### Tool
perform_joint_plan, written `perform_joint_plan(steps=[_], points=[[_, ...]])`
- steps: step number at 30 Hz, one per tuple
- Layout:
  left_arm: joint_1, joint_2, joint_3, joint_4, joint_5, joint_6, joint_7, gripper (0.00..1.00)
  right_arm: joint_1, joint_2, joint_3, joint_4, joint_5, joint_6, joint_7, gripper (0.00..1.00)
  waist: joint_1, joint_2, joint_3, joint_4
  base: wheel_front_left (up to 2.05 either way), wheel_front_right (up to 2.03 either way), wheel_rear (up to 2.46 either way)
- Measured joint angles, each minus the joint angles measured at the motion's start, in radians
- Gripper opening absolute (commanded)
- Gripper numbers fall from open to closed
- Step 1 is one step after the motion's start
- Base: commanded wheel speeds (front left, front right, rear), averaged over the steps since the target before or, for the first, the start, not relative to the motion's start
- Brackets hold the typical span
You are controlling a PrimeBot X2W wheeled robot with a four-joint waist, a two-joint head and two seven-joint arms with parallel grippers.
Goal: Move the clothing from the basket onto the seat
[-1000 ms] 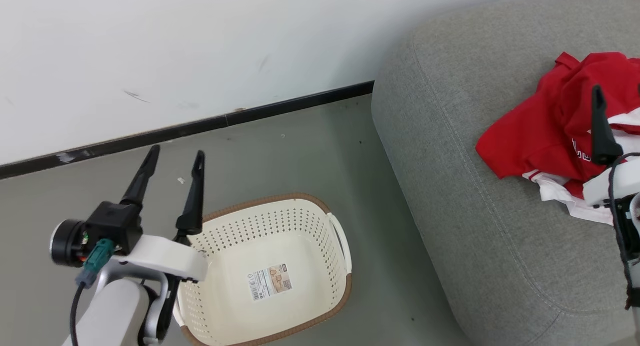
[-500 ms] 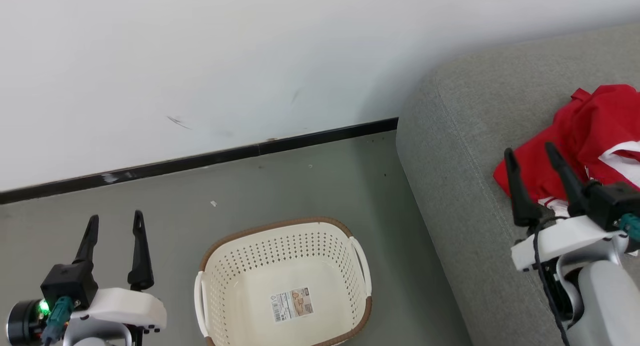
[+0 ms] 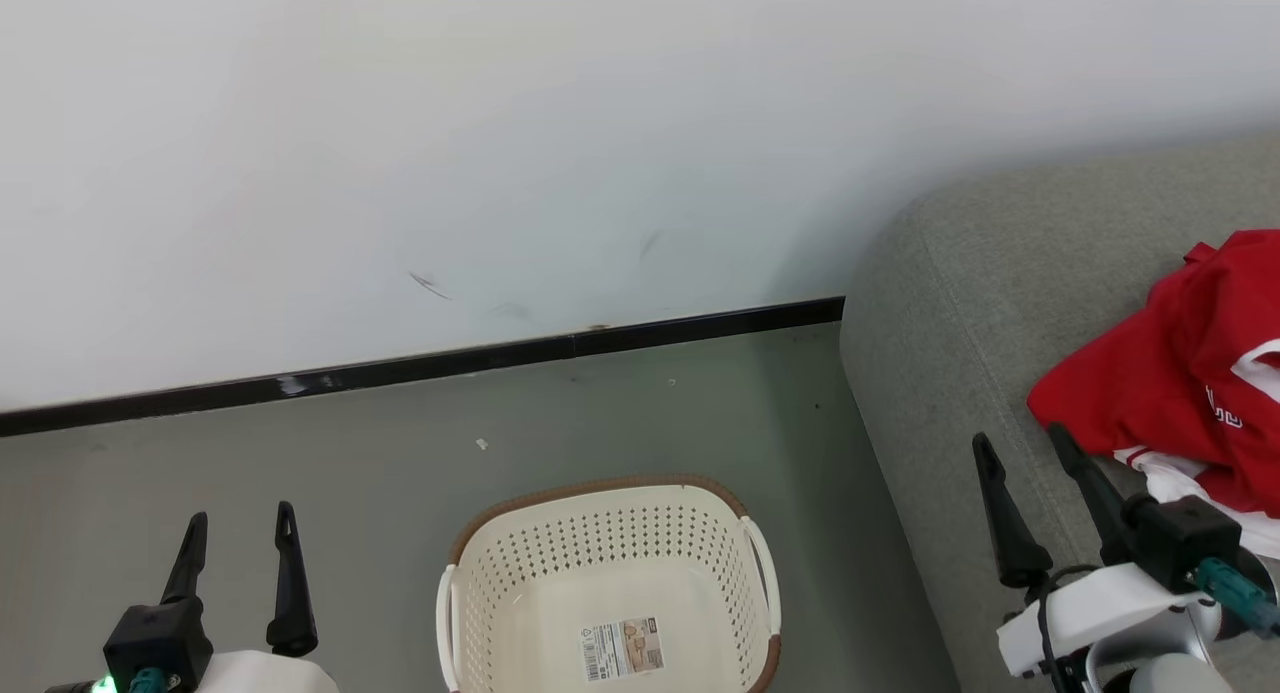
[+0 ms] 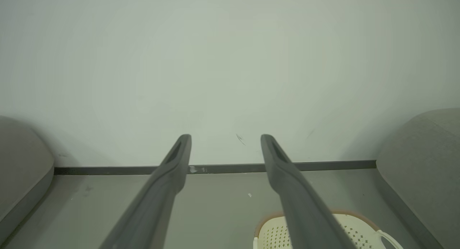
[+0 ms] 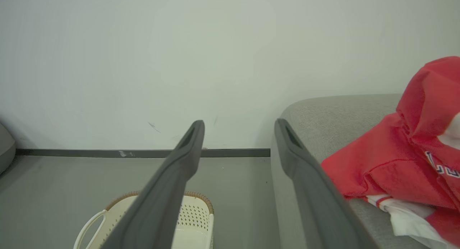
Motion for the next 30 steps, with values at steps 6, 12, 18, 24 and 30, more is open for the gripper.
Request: perform_joint_plan(steps=[6,12,18,24,30], points=[[0.015,-0.009,-0.012,-0.007,0.01,-0.002,0.0,1.0,0.063,0.011,0.001,-0.019,-0.002,0.0,0.0,1.0,0.0,0.0,-0.025,0.022,0.0,0.0,0.0],[0.019,-0.013,-0.014,-0.003,0.01,-0.007,0.0,1.0,0.108,0.013,0.0,-0.043,-0.034,0.0,0.0,1.0,0.0,0.0,-0.045,0.036,0.0,0.0,0.0],[0.035,-0.015,-0.006,-0.004,0.01,-0.007,0.0,1.0,0.137,0.015,0.004,-0.07,-0.046,0.0,0.0,1.0,0.0,0.0,-0.057,0.04,0.0,0.0,0.0],[0.035,-0.013,0.002,-0.008,0.01,-0.009,0.0,1.0,0.137,0.016,0.007,-0.093,-0.05,0.0,0.0,1.0,0.0,0.0,-0.055,0.041,0.0,0.0,0.0],[0.035,-0.012,0.005,-0.011,0.01,-0.011,0.0,1.0,0.148,0.016,0.013,-0.108,-0.02,0.0,0.0,1.0,0.0,0.0,-0.051,0.044,0.0,0.0,0.0]])
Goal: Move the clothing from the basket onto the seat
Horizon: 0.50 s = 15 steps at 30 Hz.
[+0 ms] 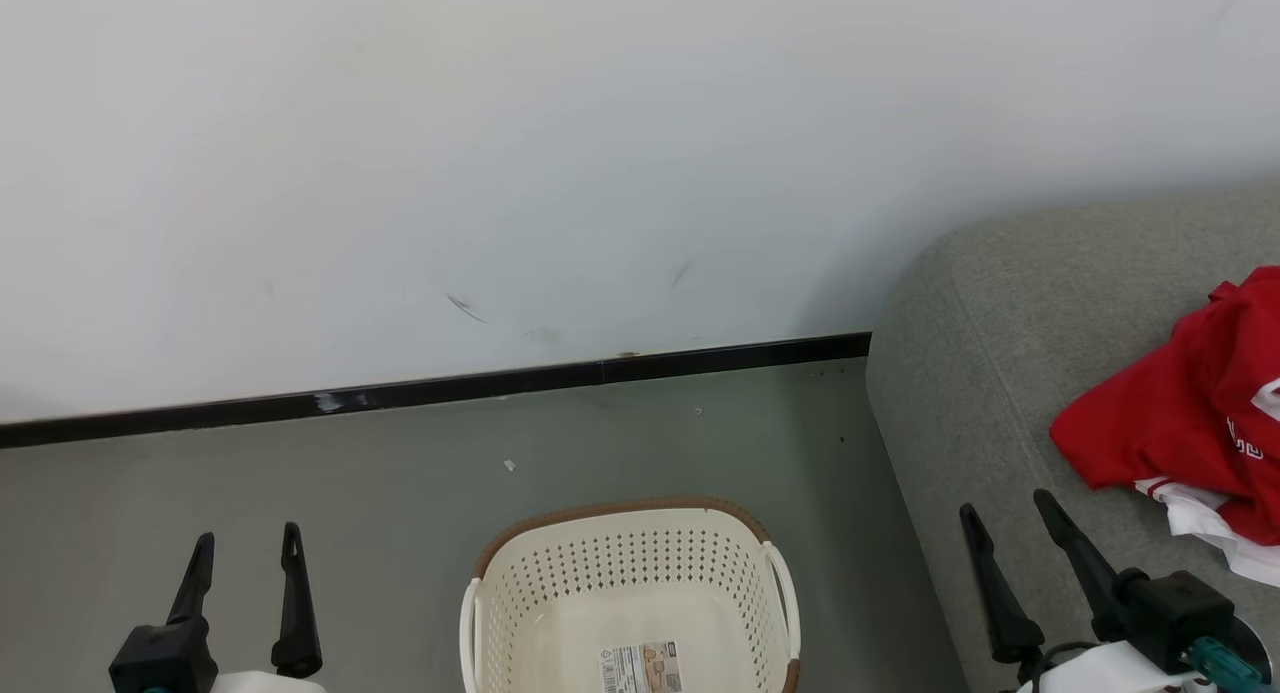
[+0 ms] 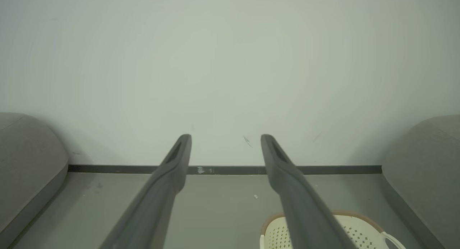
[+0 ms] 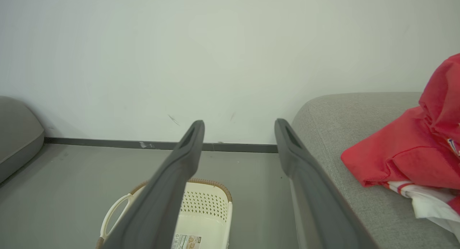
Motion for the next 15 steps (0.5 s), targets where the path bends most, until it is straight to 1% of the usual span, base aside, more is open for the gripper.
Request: perform_joint_plan(steps=[4,15], points=[[0.0,0.001,0.001,0.0,0.004,-0.008,0.0,1.0,0.012,0.0,0.003,-0.007,0.013,0.0,0.0,1.0,0.0,0.0,0.003,0.002,0.0,0.0,0.0],[0.0,0.015,0.001,0.004,0.011,-0.009,0.0,1.0,0.013,0.0,0.004,-0.029,0.022,0.0,0.0,1.0,0.0,0.0,0.011,0.001,0.0,0.0,0.0]])
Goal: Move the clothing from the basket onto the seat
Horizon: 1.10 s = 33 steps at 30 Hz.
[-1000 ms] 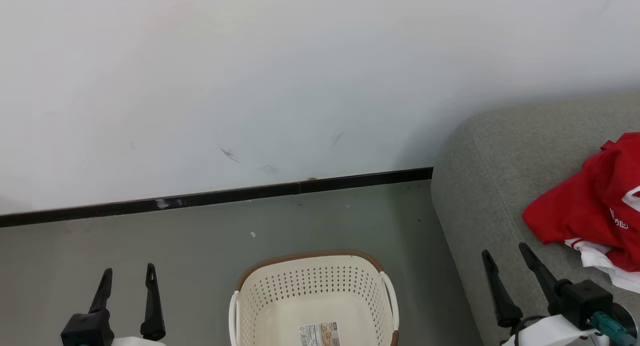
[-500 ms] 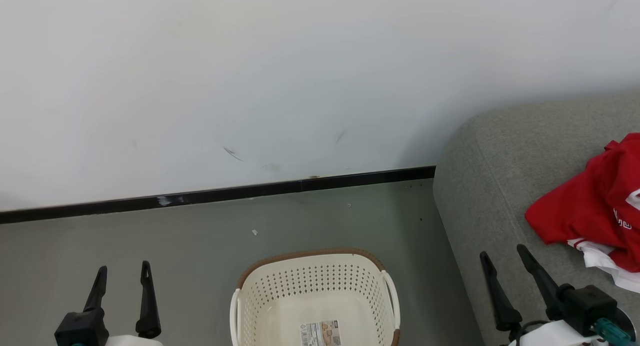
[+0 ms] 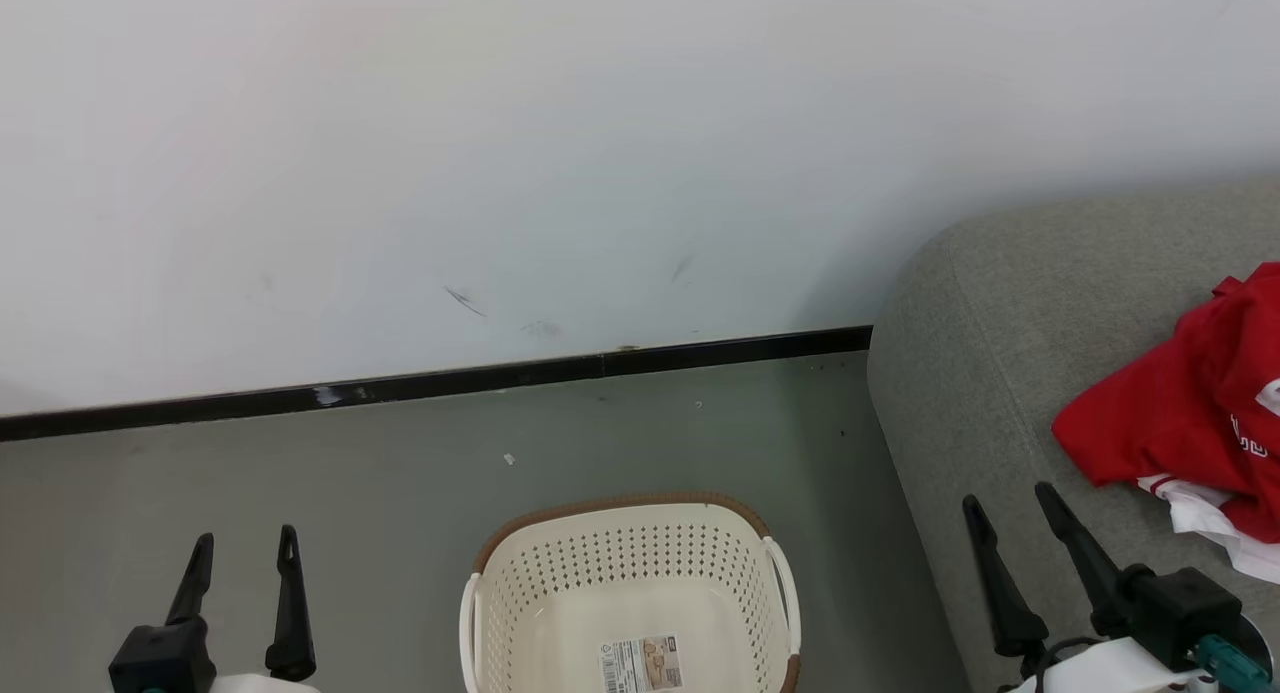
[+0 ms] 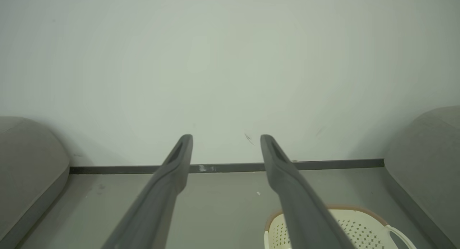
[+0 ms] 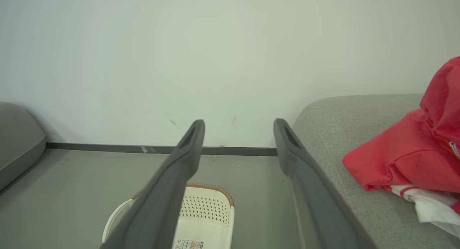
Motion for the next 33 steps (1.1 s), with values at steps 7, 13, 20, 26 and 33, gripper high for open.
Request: perform_joint_plan(steps=[7,13,20,26,33], points=[[0.025,-0.052,-0.023,0.058,0.003,-0.007,0.002,0.0,0.023,0.014,0.004,0.063,0.0,-0.001,0.001,0.0,0.0,0.0,0.001,0.0,0.0,0.0,0.0],[0.035,-0.064,-0.012,0.06,-0.051,-0.018,0.018,0.0,0.043,0.015,0.029,0.05,0.054,-0.001,0.001,0.0,0.0,0.0,0.002,0.0,0.0,0.0,0.0],[0.035,-0.073,0.009,0.055,-0.157,-0.041,0.046,0.0,0.062,0.015,0.045,0.029,0.164,-0.001,0.001,0.0,0.0001,0.0,0.004,0.002,0.0,0.0,0.0],[0.035,-0.08,0.022,0.053,-0.225,-0.06,0.064,0.0,0.058,0.015,0.029,0.03,0.296,-0.001,0.017,0.0,0.0009,0.0,0.004,0.009,0.0,0.0,0.0],[0.034,-0.089,0.044,0.051,-0.304,-0.084,0.091,0.0,0.056,0.011,0.02,0.038,0.414,-0.001,0.038,0.0,0.0052,0.0,0.002,0.016,0.0,0.0,0.0]])
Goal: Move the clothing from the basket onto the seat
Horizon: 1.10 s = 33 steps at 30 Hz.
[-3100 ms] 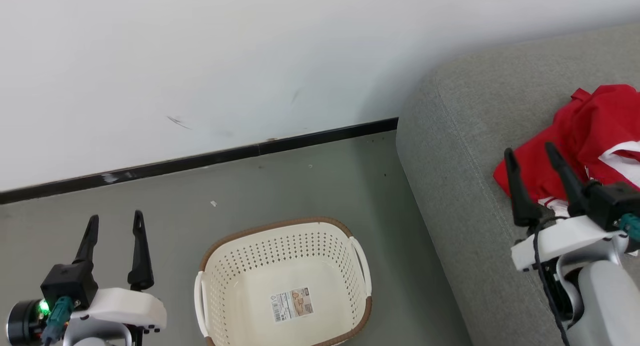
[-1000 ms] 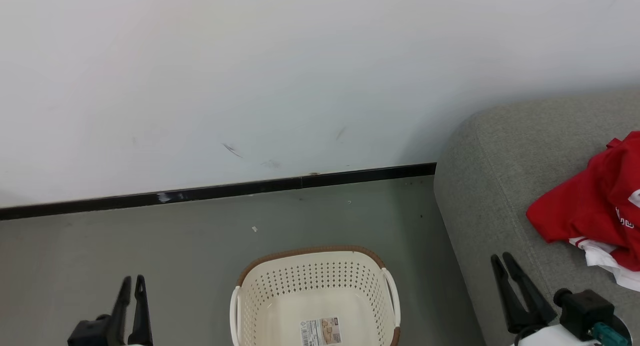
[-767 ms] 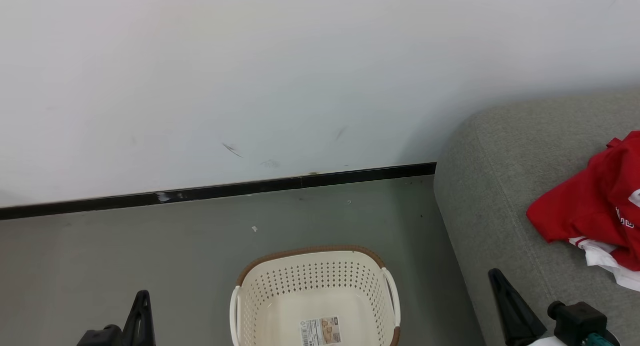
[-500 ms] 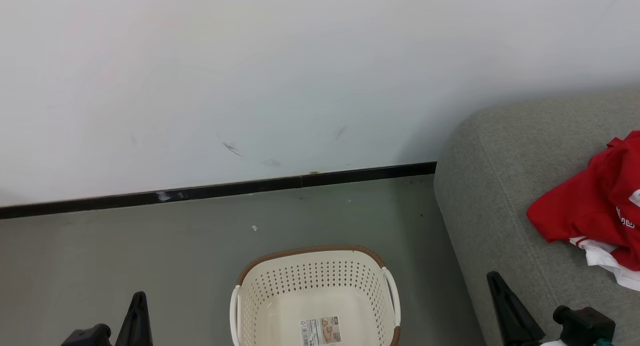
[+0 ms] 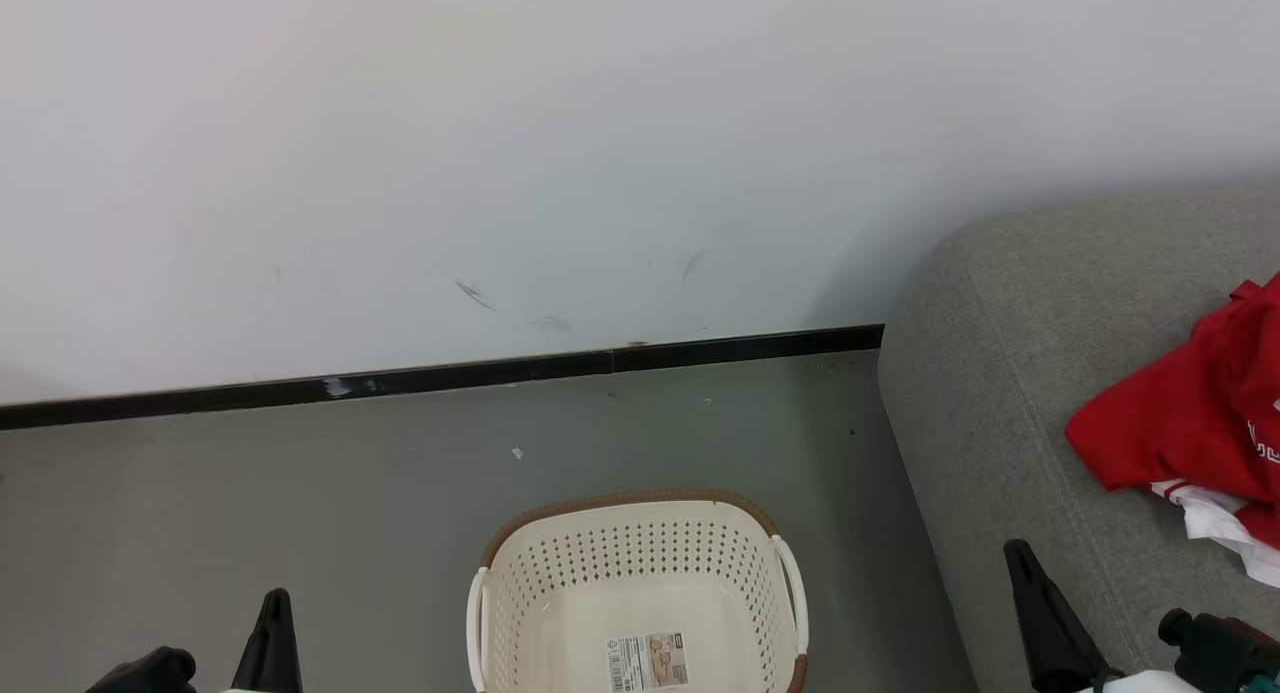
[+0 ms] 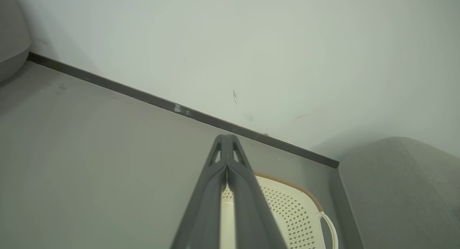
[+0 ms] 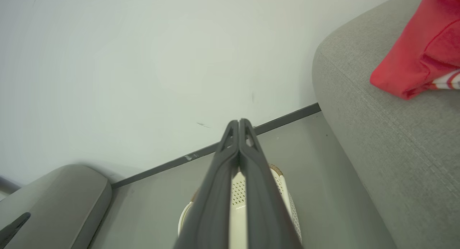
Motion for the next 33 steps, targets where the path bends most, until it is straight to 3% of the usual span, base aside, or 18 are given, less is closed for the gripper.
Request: perform_joint_plan(steps=[5,15,33], points=[[-0.001,-0.011,0.013,-0.001,-0.059,-0.019,0.02,0.0,-0.005,-0.009,-0.002,0.01,0.086,0.0,0.019,0.0,0.0025,0.0,-0.002,0.003,0.0,0.0,0.0],[-0.016,-0.021,0.042,-0.001,-0.18,-0.054,0.055,0.0,-0.027,-0.027,-0.004,0.038,0.258,0.0,0.044,0.0,0.0036,0.0,-0.005,0.009,0.0,0.0,0.0],[-0.043,-0.046,0.091,0.009,-0.381,-0.112,0.113,0.0,-0.089,-0.052,-0.003,0.093,0.546,0.0,0.096,0.0,-0.0029,0.0,0.001,0.019,0.0,0.0,0.0]])
